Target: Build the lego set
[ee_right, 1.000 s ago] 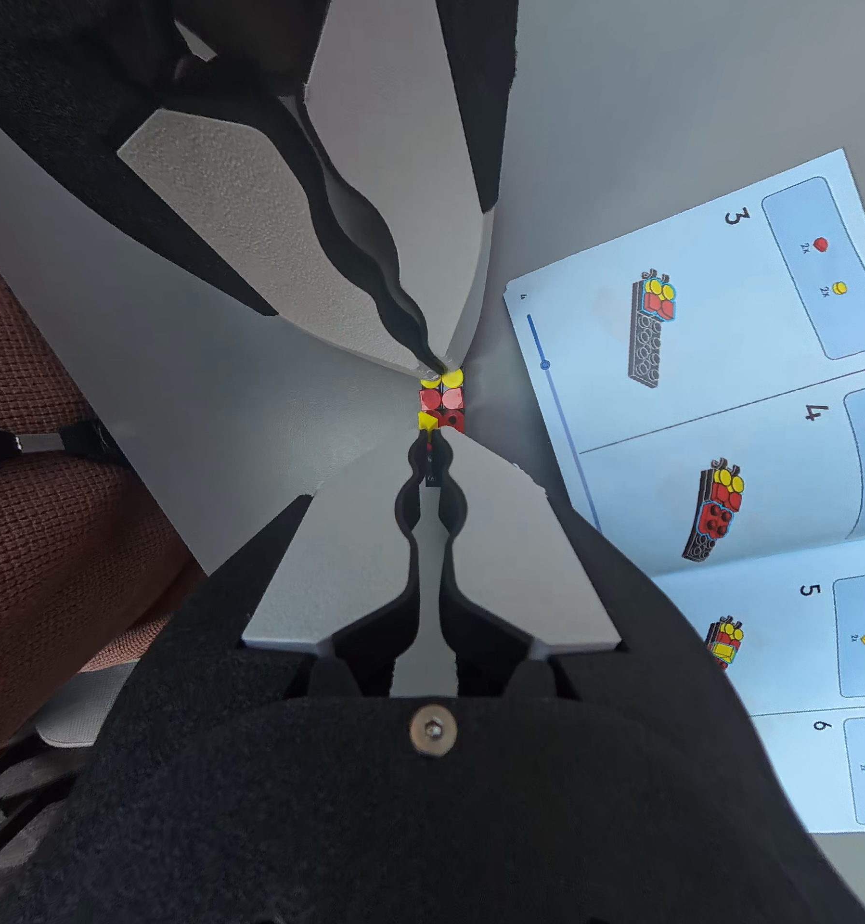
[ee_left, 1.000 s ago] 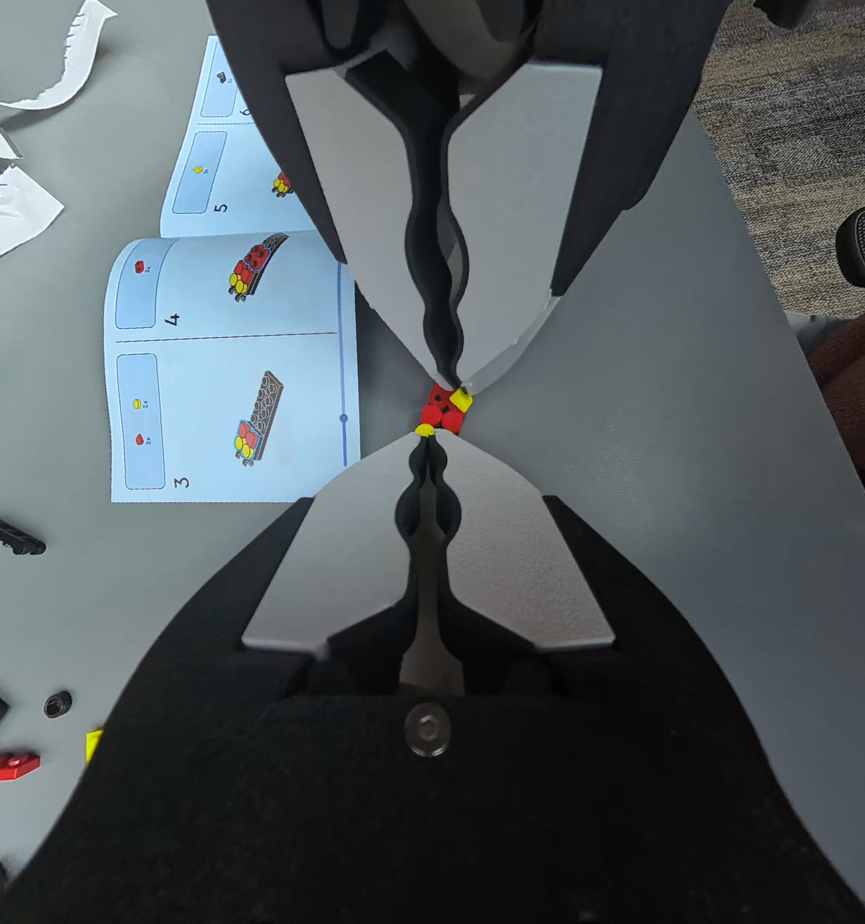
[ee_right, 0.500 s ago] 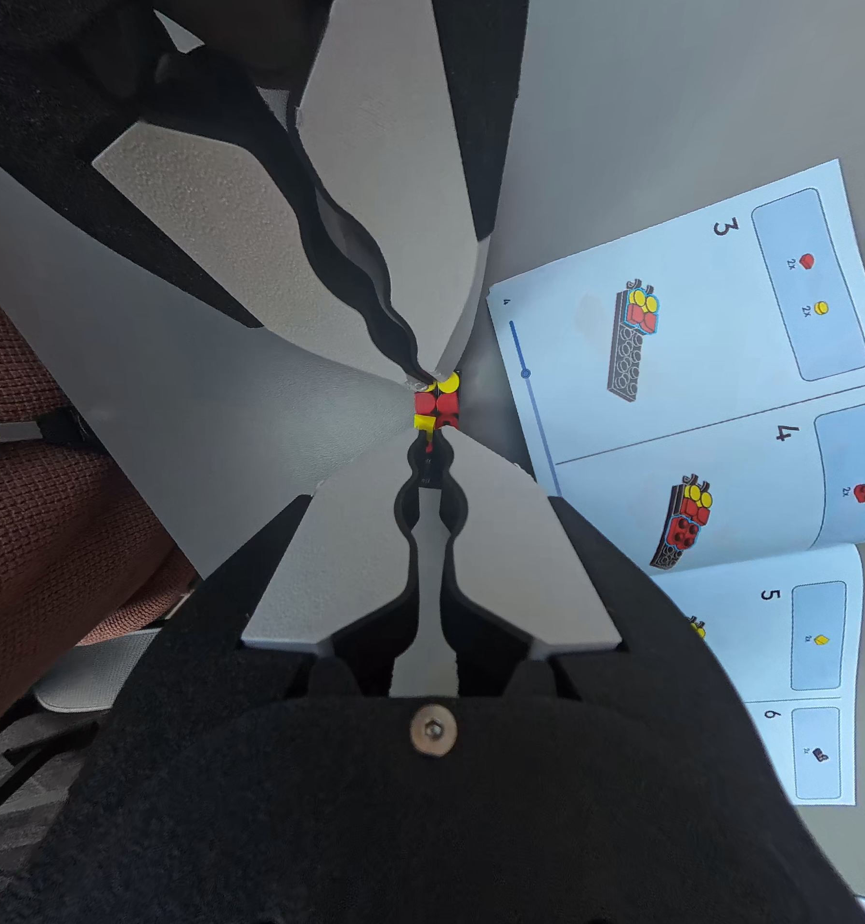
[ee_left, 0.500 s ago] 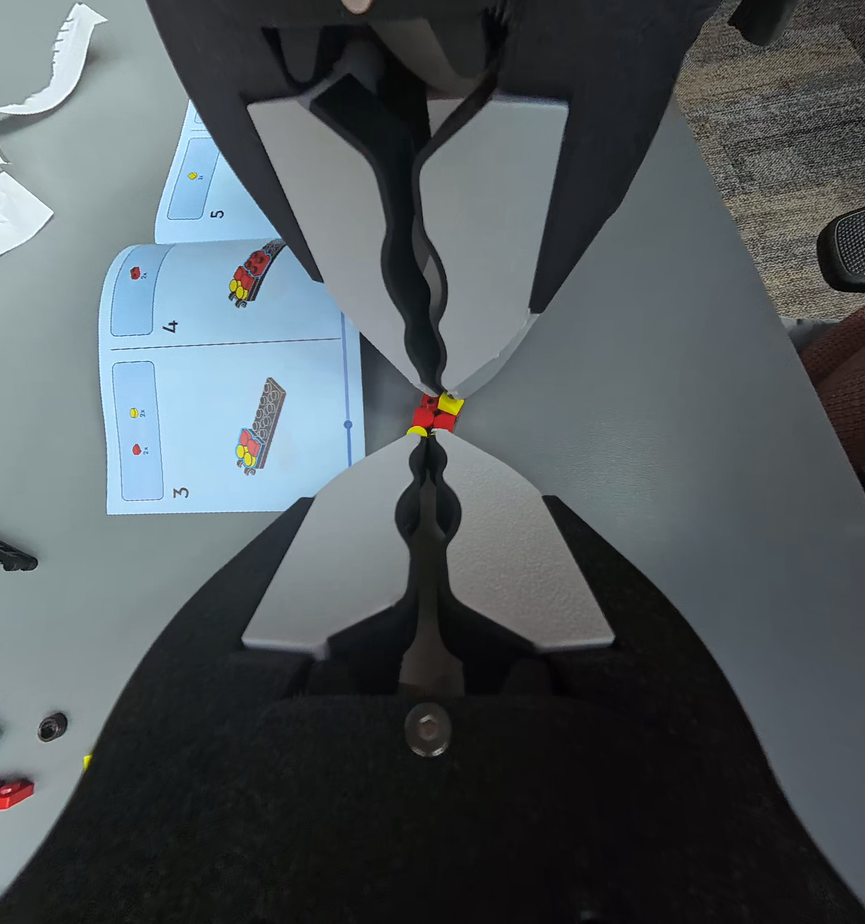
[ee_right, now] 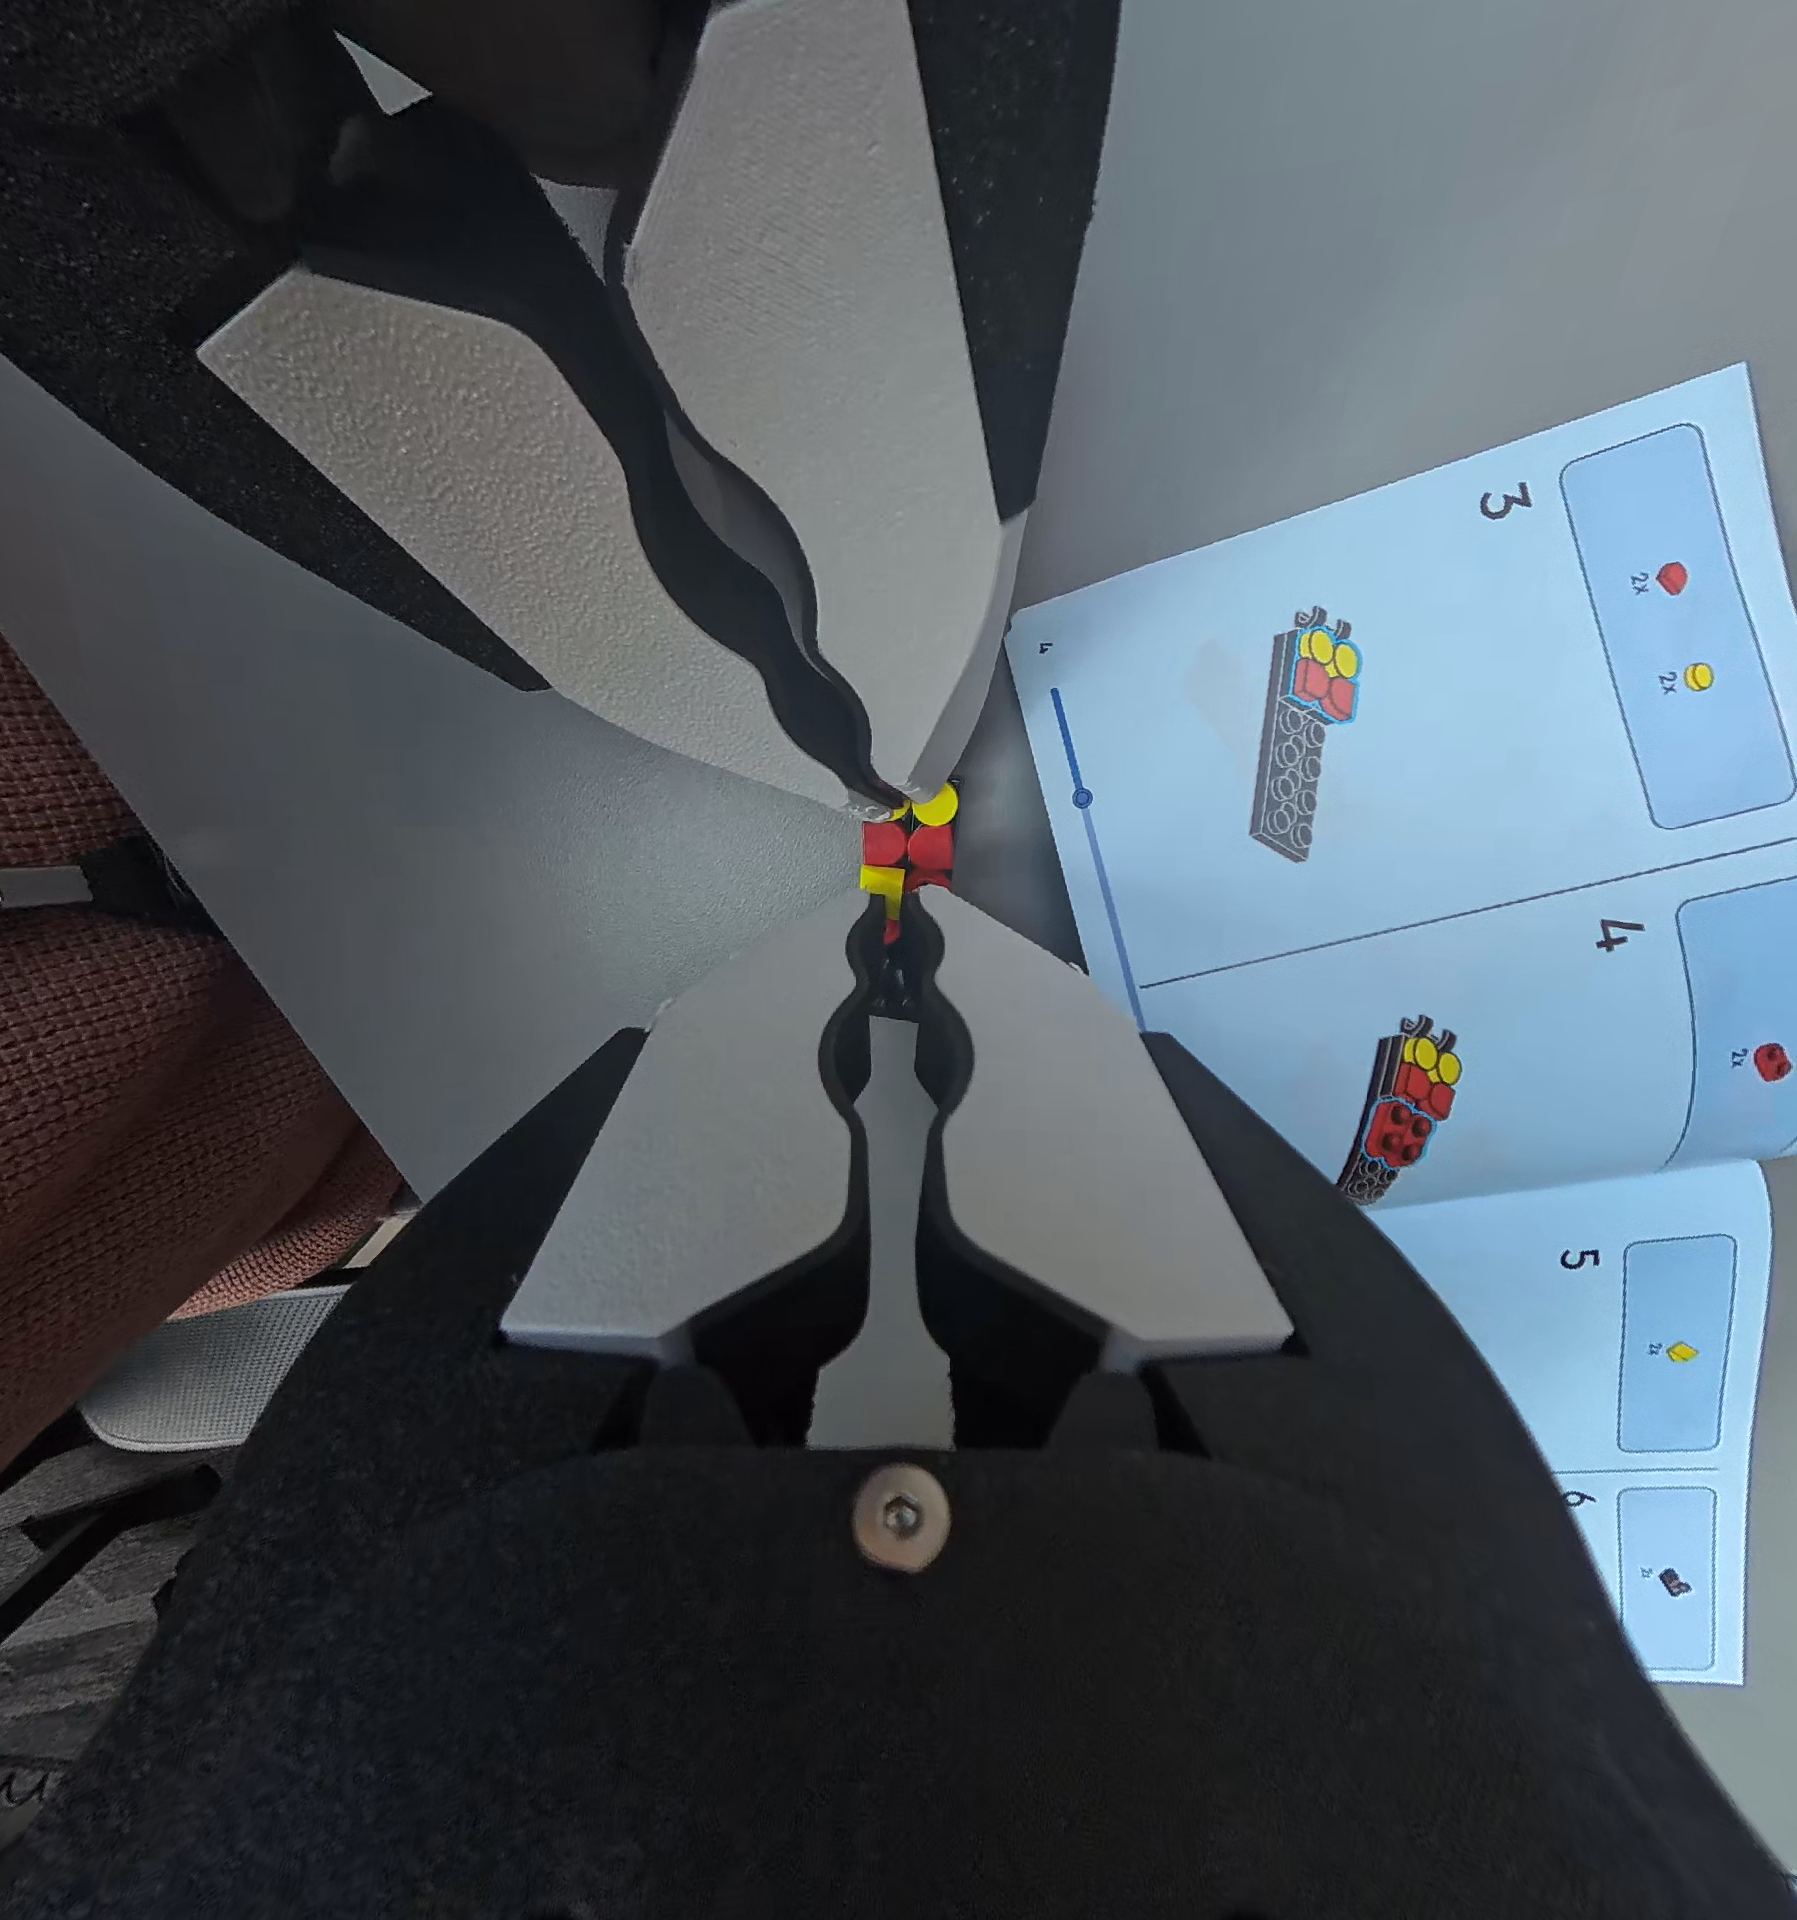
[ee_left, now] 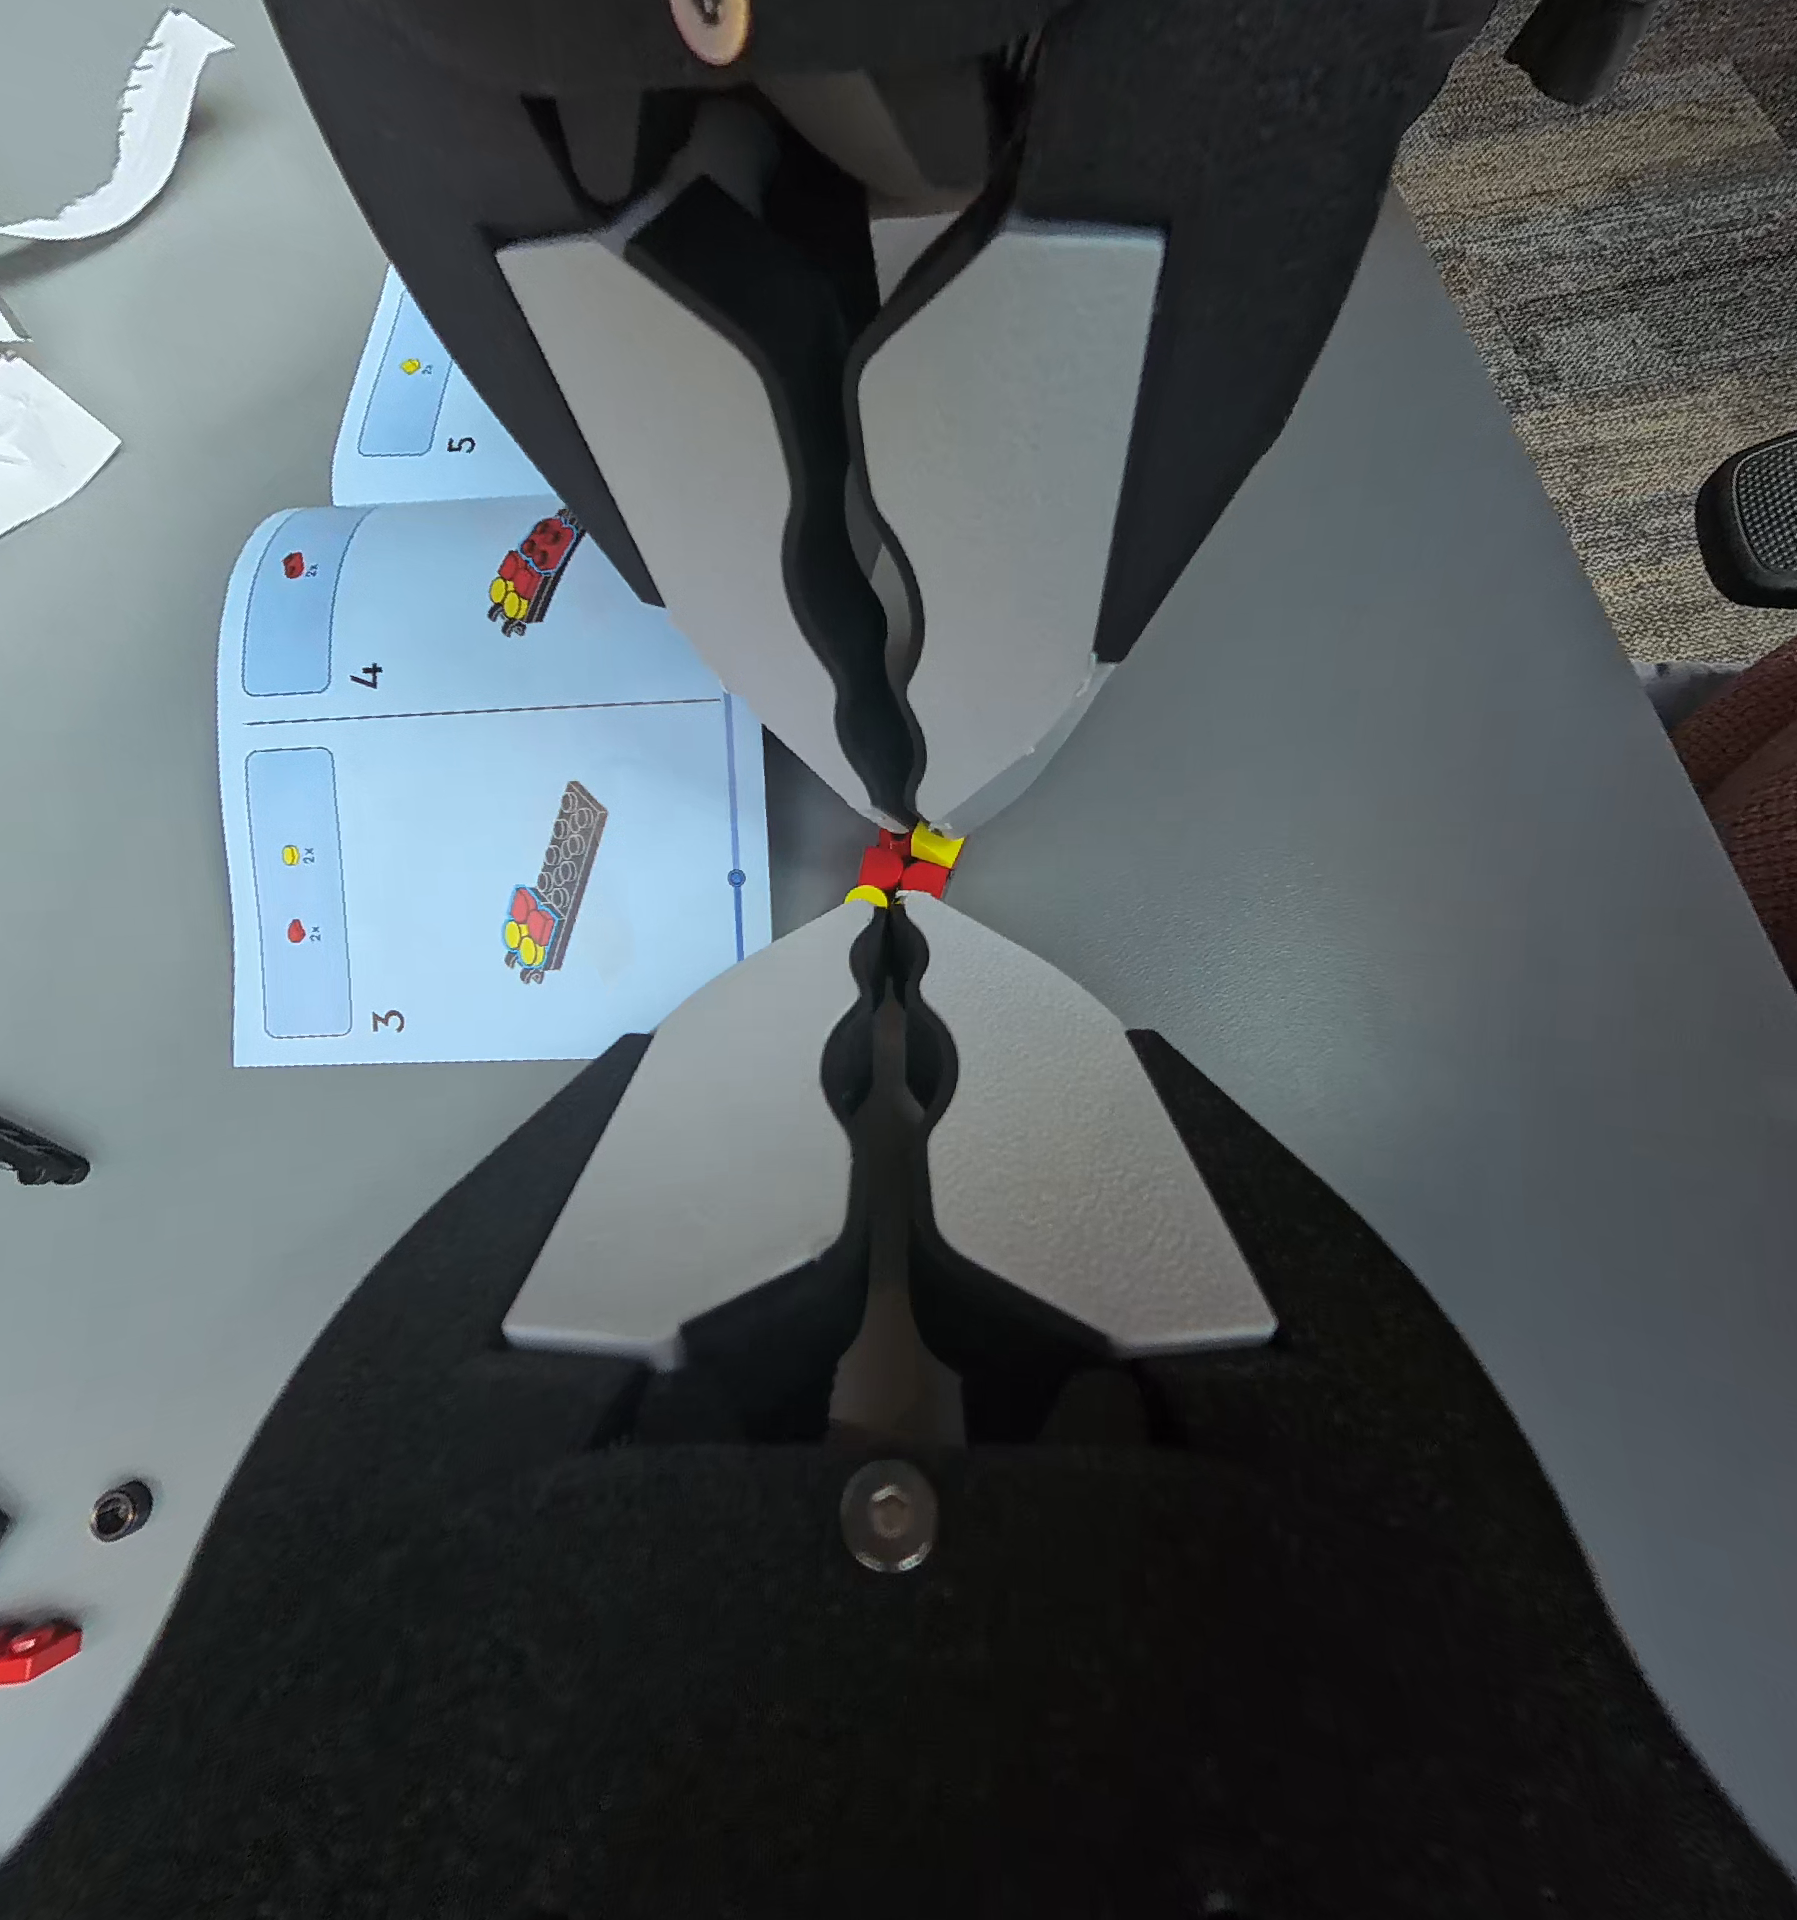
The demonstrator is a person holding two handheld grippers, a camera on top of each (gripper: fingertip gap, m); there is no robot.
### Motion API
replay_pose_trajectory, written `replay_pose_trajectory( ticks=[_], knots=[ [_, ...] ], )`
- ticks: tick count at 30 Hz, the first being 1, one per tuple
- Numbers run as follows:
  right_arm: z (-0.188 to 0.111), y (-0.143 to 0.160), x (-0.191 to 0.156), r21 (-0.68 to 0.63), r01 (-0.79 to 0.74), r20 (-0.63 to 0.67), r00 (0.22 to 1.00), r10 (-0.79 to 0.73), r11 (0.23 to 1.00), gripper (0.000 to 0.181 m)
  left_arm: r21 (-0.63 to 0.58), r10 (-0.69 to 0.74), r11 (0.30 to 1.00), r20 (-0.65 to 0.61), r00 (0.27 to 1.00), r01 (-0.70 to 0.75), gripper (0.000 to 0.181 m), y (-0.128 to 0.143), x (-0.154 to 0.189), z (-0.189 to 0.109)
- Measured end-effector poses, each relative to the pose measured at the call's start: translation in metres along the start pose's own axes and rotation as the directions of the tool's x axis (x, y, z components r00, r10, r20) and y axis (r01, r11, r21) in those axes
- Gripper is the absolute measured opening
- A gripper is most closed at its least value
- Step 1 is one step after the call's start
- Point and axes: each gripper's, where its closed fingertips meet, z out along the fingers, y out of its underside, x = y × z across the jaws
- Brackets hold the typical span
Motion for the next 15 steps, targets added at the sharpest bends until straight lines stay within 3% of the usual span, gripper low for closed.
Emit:
replay_pose_trajectory(
  ticks=[15],
  knots=[
    [0.0009,-0.0005,-0.0005,-0.052,-0.037,-0.018,0.999,0.037,0.998,0.002,0.003,0.003,1.0,0.012,1.0,-0.003,0.0,0.0007,-0.0003,-0.0003]
  ],
)
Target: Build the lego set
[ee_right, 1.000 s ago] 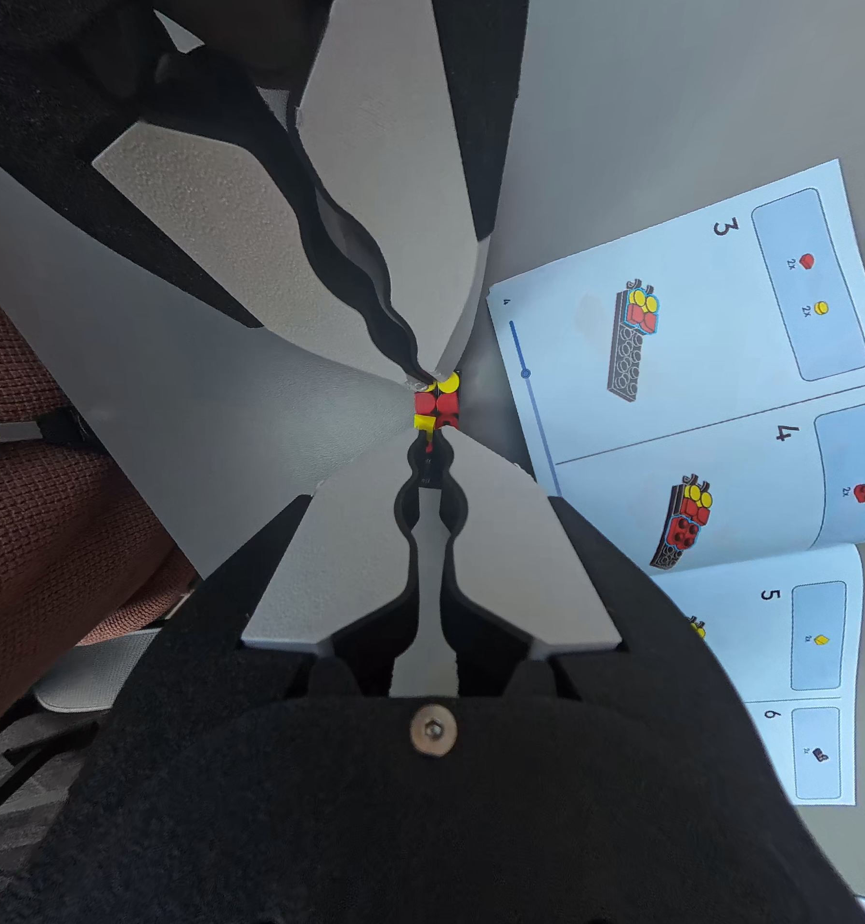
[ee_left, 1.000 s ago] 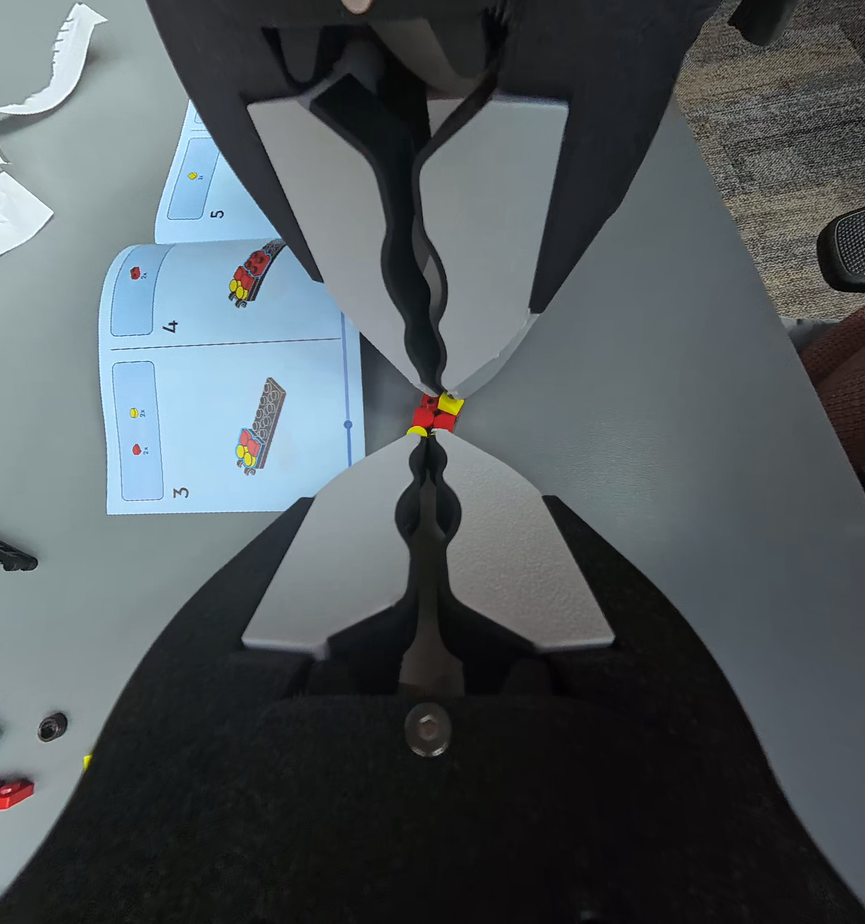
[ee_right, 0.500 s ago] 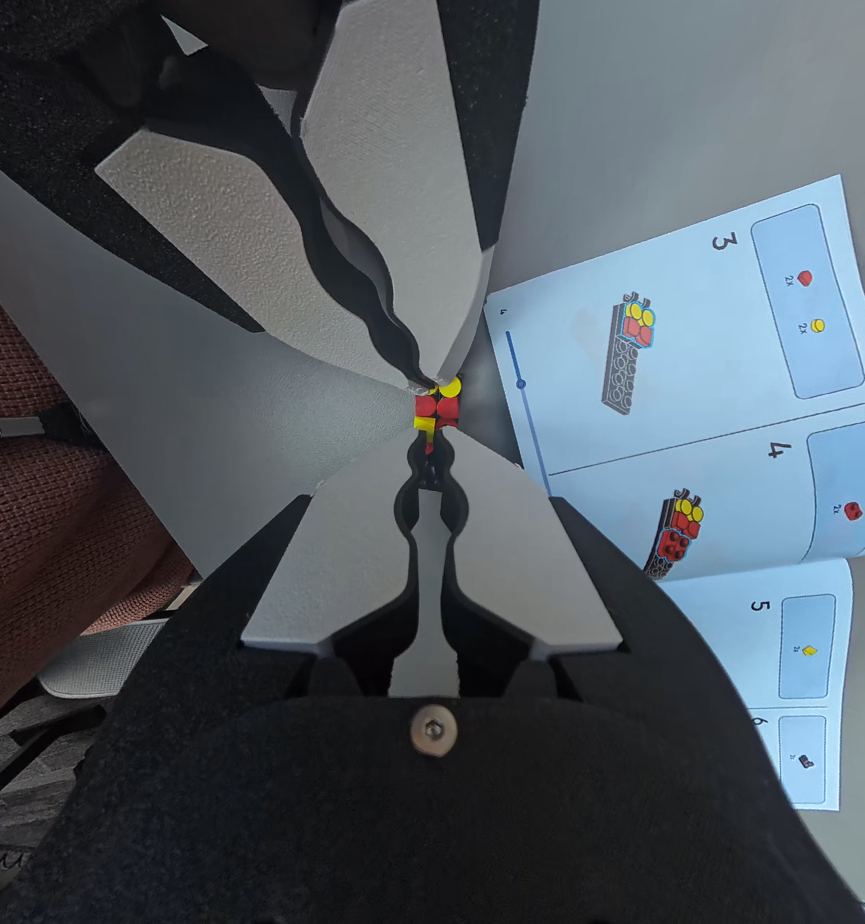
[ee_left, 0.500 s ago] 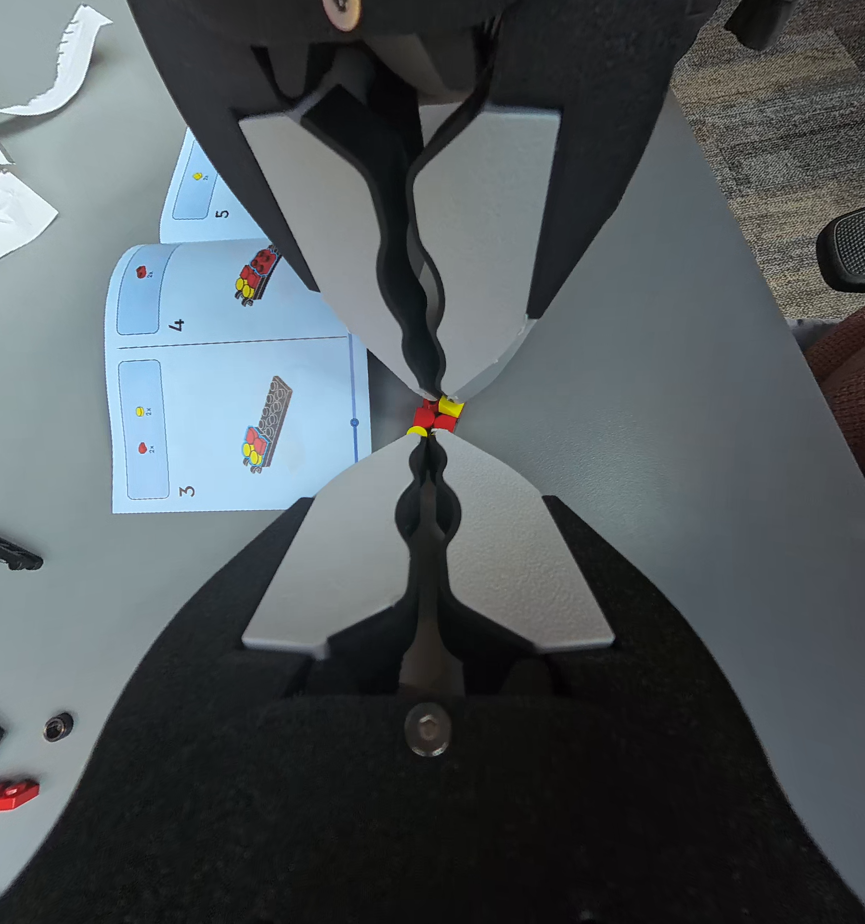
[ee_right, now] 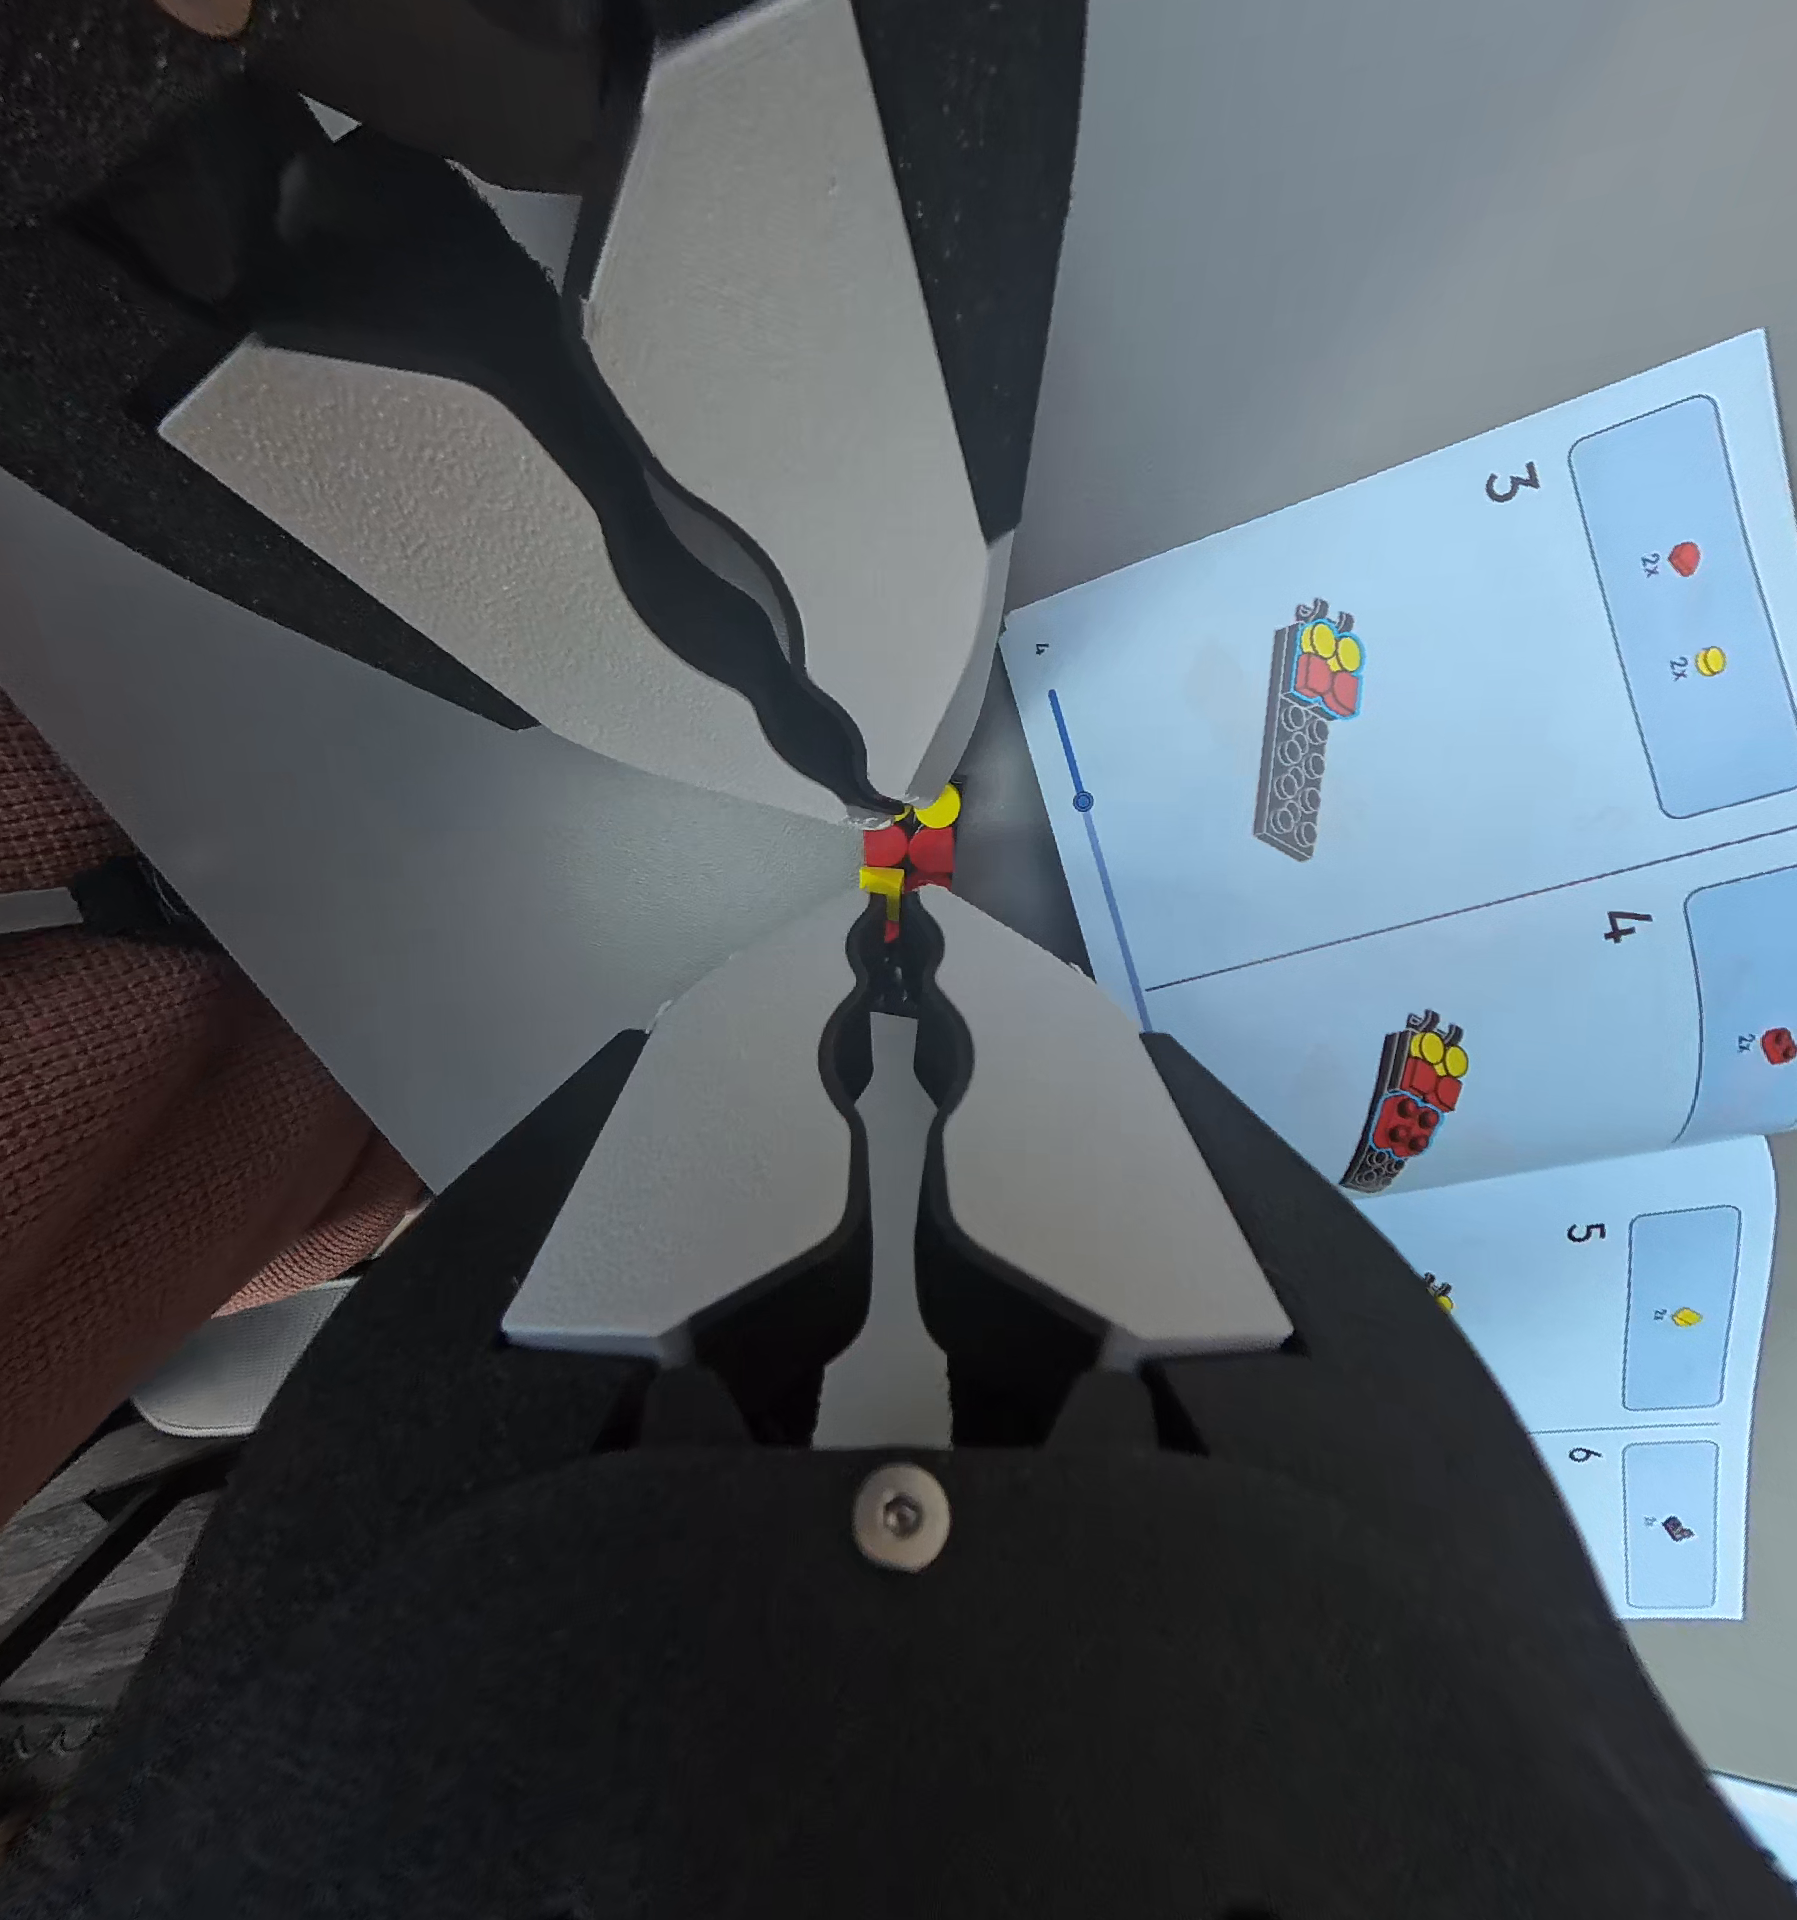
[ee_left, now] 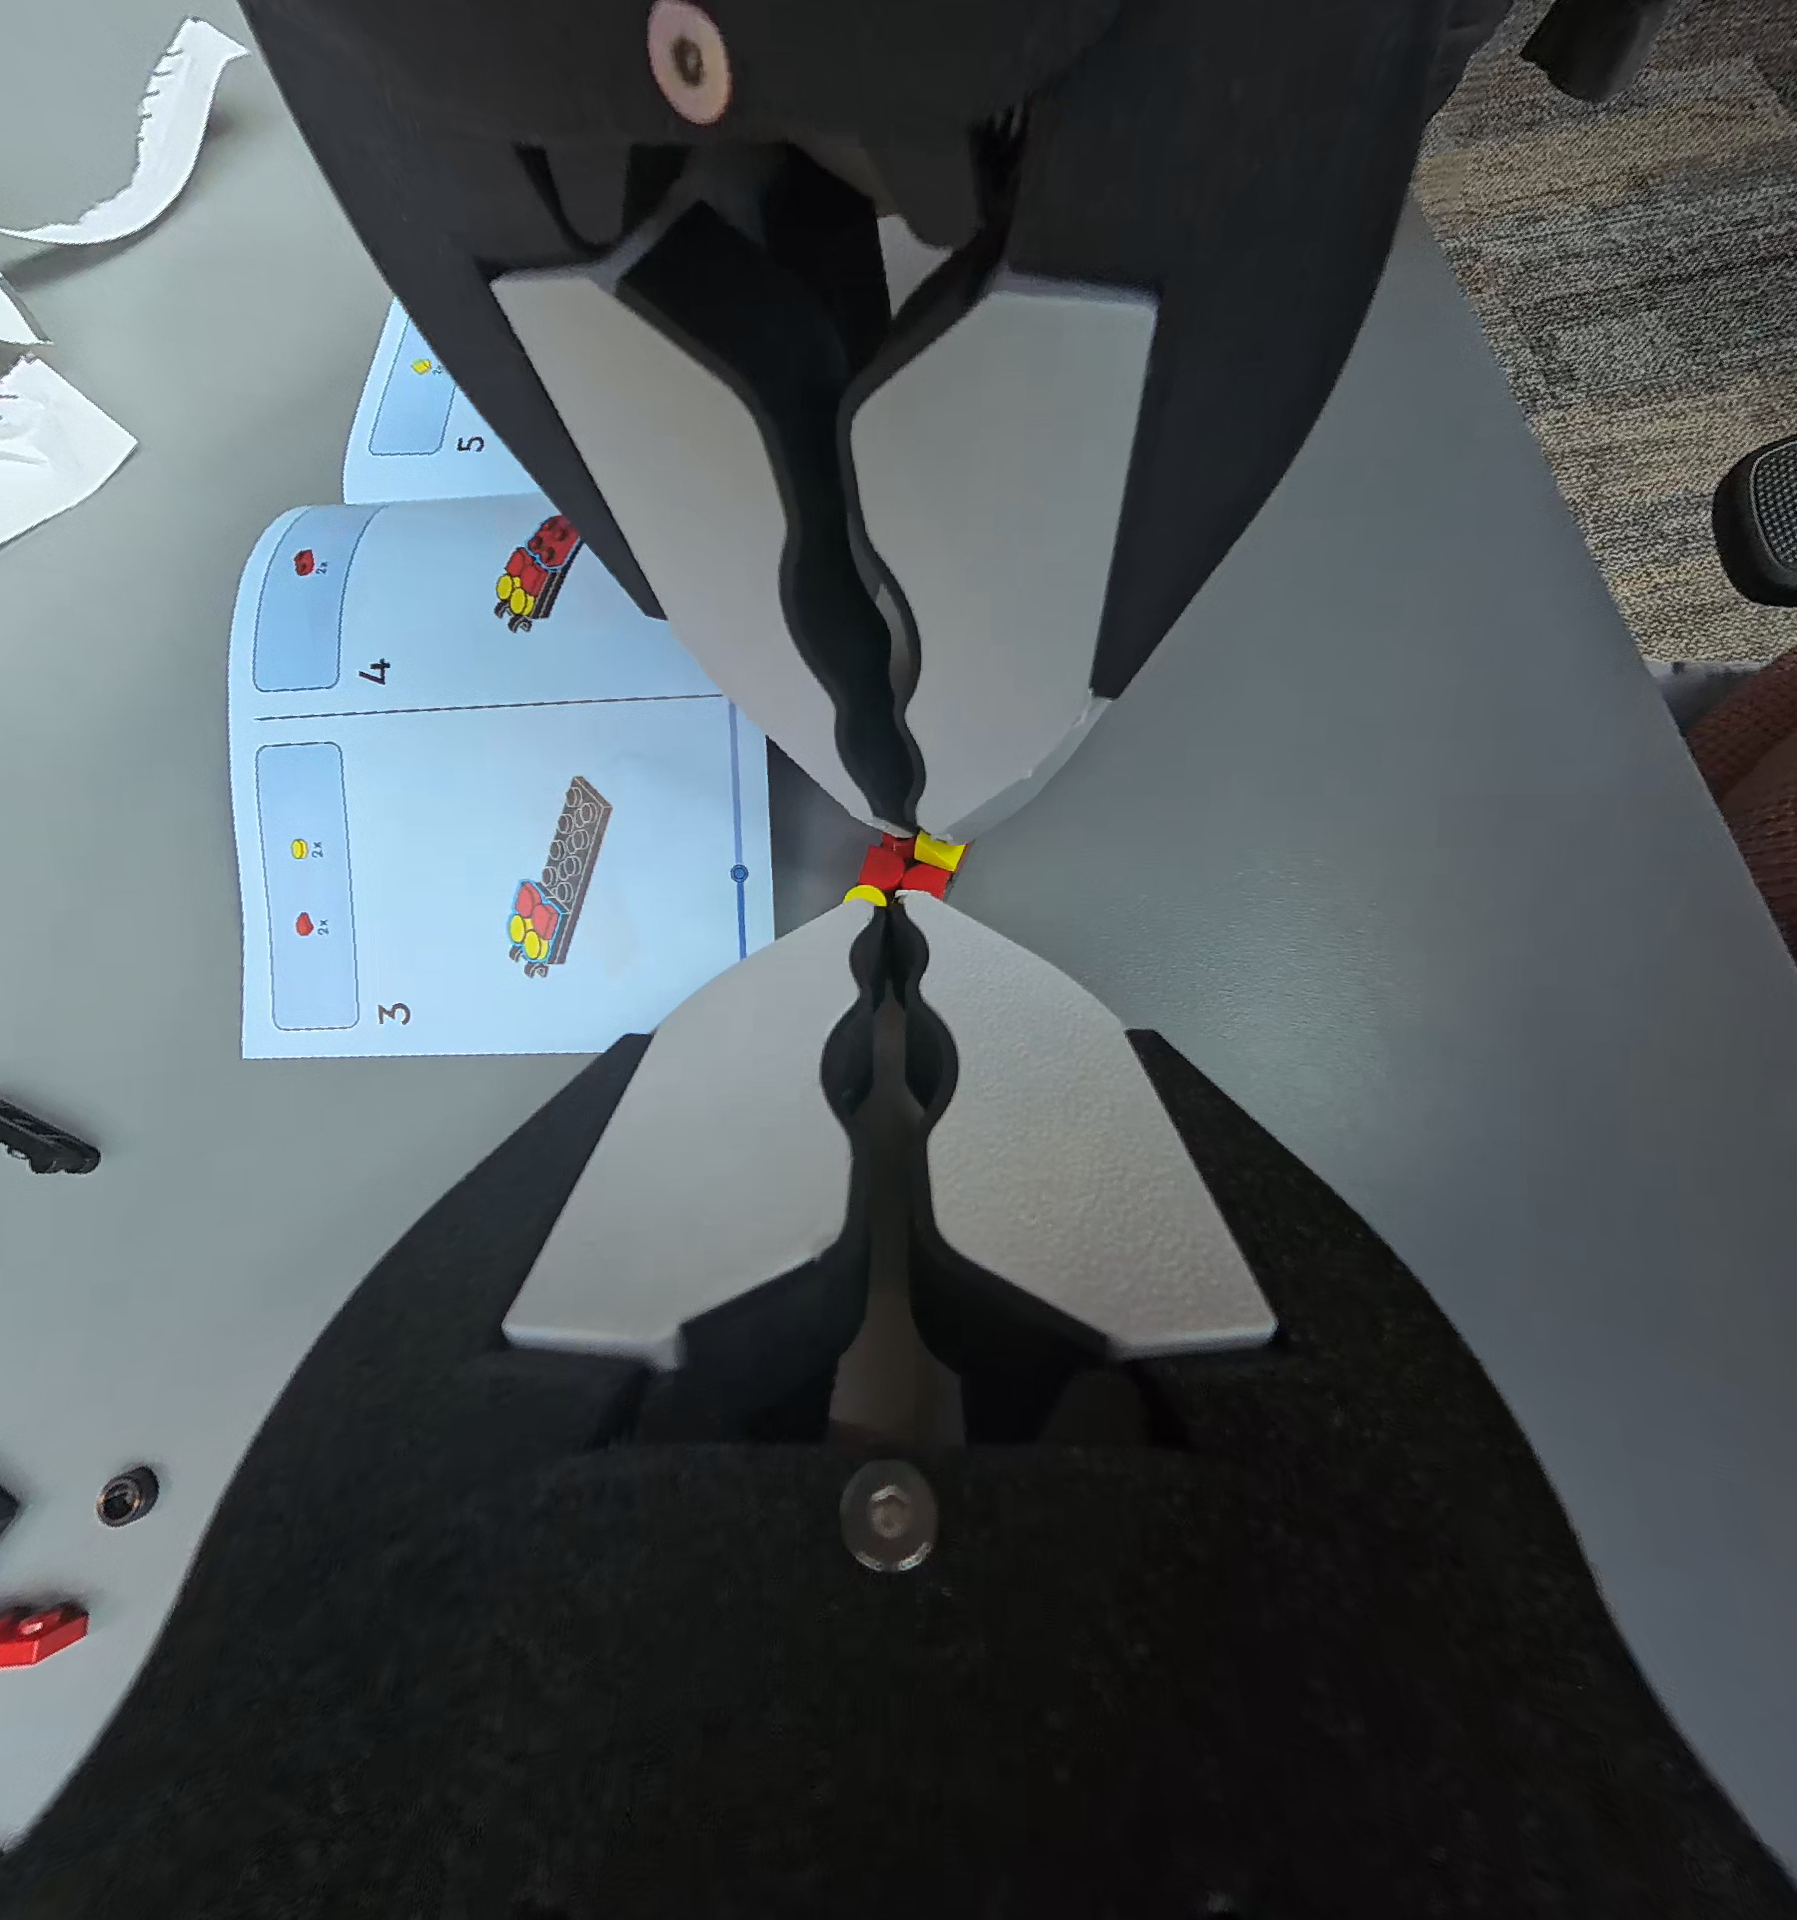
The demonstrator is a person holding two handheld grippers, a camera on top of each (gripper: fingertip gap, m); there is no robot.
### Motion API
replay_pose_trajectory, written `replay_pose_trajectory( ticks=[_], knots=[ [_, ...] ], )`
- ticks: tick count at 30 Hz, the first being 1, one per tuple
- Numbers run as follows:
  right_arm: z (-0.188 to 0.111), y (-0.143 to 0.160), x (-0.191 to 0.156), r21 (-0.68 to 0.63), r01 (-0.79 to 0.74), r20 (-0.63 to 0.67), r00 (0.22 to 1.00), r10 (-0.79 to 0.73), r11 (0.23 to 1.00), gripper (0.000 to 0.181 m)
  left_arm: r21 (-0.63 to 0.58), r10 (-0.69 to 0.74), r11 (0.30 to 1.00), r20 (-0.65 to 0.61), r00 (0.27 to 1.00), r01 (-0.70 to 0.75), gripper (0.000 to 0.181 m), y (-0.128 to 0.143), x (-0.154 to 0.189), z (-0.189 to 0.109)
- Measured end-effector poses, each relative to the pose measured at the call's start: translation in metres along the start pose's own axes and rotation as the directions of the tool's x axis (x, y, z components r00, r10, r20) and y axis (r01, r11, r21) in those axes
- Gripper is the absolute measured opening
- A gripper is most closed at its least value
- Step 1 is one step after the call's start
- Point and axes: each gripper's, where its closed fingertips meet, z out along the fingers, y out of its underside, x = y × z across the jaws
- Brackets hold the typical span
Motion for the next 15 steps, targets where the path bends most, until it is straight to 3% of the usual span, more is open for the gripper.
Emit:
replay_pose_trajectory(
  ticks=[15],
  knots=[
    [0.0007,-0.0019,-0.0014,-0.054,-0.054,-0.007,0.999,0.054,0.997,0.002,0.003,-0.008,1.0,0.02,1.0,0.008,0.0,0.0005,-0.0022,-0.0003]
  ],
)
